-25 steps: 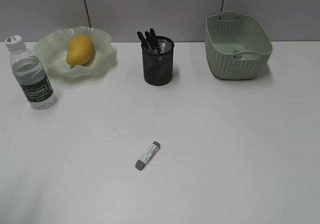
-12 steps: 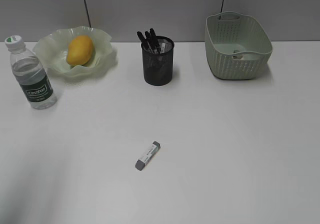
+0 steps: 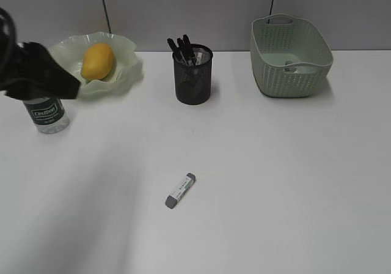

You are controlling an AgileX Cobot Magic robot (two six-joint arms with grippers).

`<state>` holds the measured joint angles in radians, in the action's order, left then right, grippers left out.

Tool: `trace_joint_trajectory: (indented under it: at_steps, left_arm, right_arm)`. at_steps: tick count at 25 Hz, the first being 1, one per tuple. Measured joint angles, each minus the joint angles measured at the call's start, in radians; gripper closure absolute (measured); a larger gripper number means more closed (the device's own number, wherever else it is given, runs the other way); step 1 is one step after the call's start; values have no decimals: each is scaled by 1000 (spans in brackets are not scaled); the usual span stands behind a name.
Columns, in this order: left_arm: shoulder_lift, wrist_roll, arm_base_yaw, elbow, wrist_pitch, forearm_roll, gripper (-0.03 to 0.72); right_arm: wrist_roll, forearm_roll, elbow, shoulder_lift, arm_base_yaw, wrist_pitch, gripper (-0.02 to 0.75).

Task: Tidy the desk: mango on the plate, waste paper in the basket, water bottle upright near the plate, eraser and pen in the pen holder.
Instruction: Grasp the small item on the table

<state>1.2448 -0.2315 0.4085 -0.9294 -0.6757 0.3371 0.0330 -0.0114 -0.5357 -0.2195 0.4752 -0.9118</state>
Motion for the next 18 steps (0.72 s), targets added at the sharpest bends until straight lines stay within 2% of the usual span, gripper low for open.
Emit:
trace_joint_trajectory:
  at_steps: [6,13,18]
  left_arm:
    - [251,44,147,-164,-120,-15,273]
    - [503,154,297,-351,-226,-140,273]
    - [651,204,365,-462,-276,-203,273]
  right_arm:
    - [-1,0,0,0,0,0,318]
    - [-2,0,0,0,0,0,318]
    - [-2,0,0,0,0,0,318]
